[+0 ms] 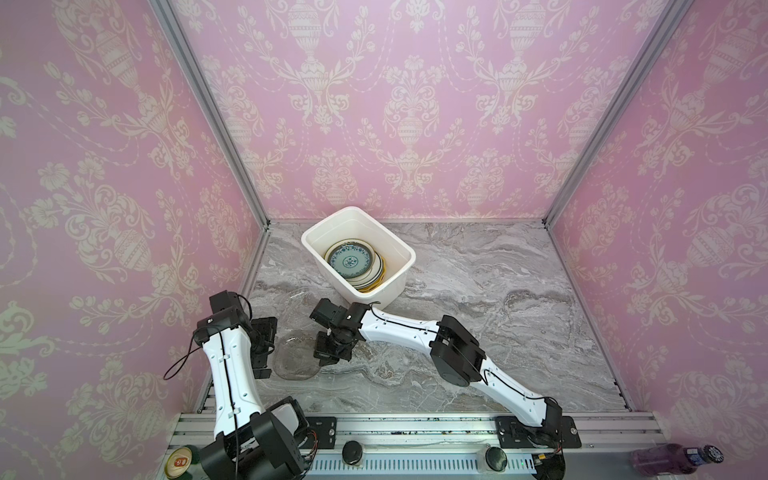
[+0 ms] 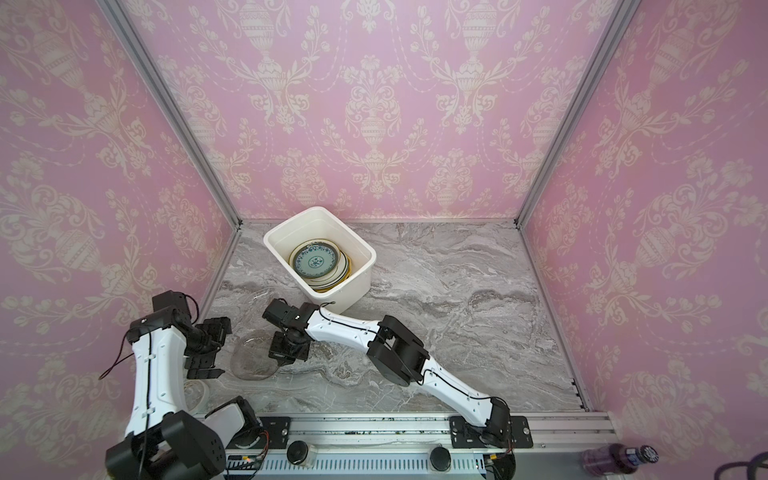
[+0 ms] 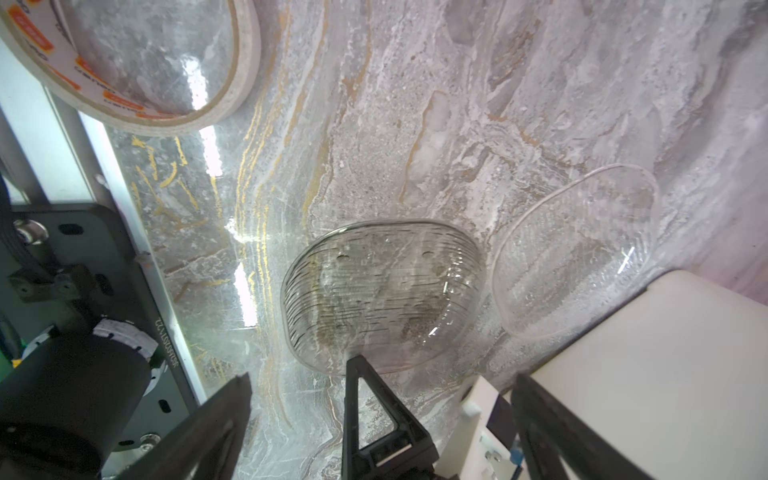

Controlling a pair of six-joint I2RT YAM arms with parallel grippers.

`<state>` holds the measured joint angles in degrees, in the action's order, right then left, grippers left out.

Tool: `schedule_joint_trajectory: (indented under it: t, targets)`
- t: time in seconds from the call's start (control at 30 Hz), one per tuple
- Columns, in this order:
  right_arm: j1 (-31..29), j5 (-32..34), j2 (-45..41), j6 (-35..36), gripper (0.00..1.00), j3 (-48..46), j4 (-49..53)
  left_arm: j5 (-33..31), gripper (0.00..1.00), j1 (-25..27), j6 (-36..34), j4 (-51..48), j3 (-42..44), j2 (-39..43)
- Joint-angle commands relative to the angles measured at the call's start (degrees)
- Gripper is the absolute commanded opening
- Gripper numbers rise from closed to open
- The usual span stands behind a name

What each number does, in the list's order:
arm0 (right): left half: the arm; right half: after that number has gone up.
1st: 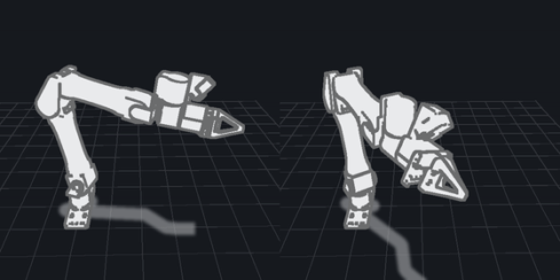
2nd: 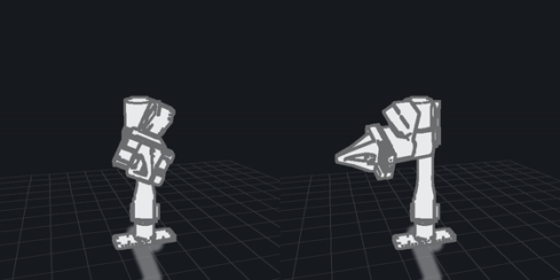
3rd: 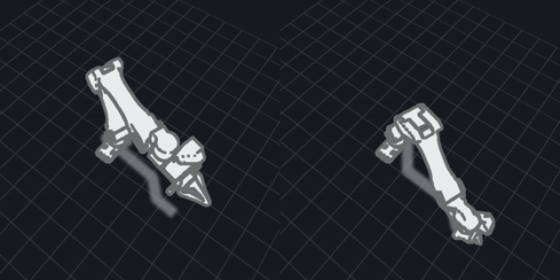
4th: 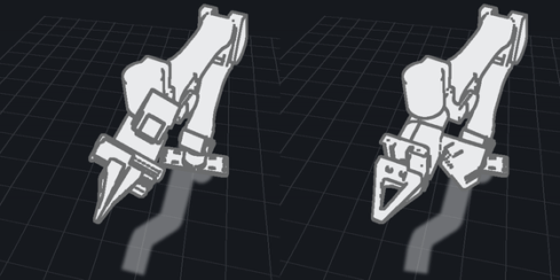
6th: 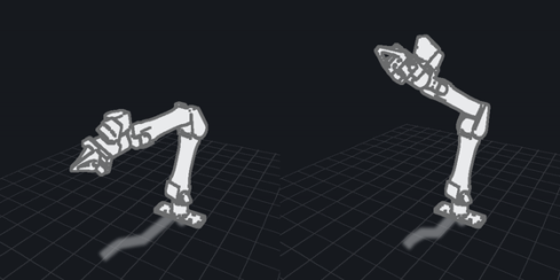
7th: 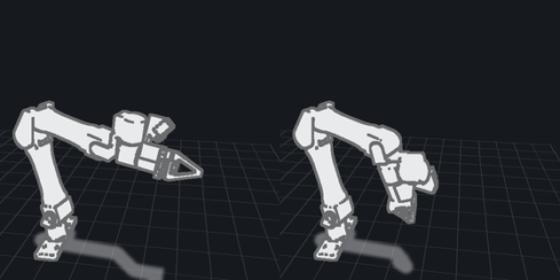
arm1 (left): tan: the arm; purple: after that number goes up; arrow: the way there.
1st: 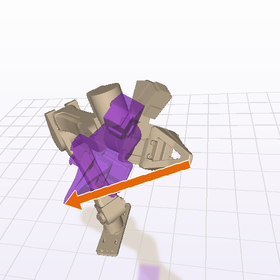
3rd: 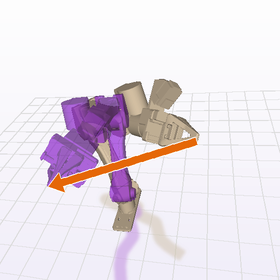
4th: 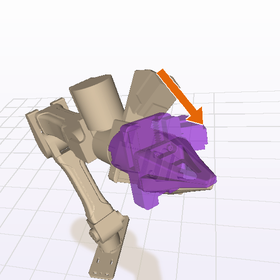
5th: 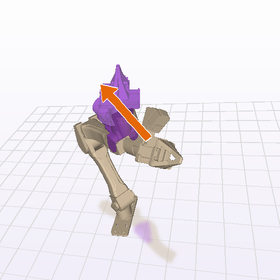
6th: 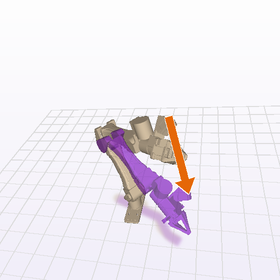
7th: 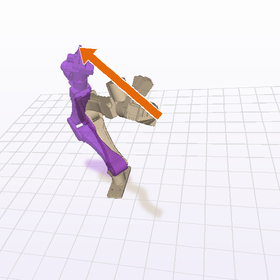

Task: Place the plates into the plastic bin on the countertop
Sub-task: 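Grip the clear glass plate rim with the right gripper and tilt it up, then lift the clear glass plate with the right gripper and lower it into the bin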

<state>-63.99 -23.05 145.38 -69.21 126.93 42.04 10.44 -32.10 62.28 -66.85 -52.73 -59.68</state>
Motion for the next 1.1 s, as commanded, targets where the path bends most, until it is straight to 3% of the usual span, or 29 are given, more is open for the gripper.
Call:
schedule_joint_trajectory:
  t: [0.0, 0.2, 0.4, 0.5, 0.7, 1.07]
  targets:
    - [0.4, 4.5, -7.1, 6.6, 0.00, -4.5, 6.2, 2.4, 0.99, -0.3, -2.8, -0.6, -3.9, 2.1]
    - [0.5, 8.9, -15.5, 13.3, 0.00, -8.6, 8.0, 6.0, 0.99, -0.2, -3.0, 2.0, -6.9, 6.3]
    - [0.6, 8.6, -12.6, 23.8, 0.00, 4.5, 19.8, 6.7, 0.99, -0.2, -3.7, 4.2, -11.1, 9.8]
    - [0.6, 9.7, -12.7, 27.3, 0.00, 7.8, 23.9, 8.0, 0.99, -0.1, -8.0, 5.6, -16.1, 9.2]
    - [0.6, 10.9, -17.9, 28.7, 0.00, 4.8, 22.2, 10.7, 0.99, 2.4, -15.9, 9.1, -25.8, 7.7]
    - [2.0, 15.8, -27.2, 27.7, 0.00, 2.2, 24.5, 16.3, 0.99, 10.6, -26.5, 18.3, -30.3, 7.9]
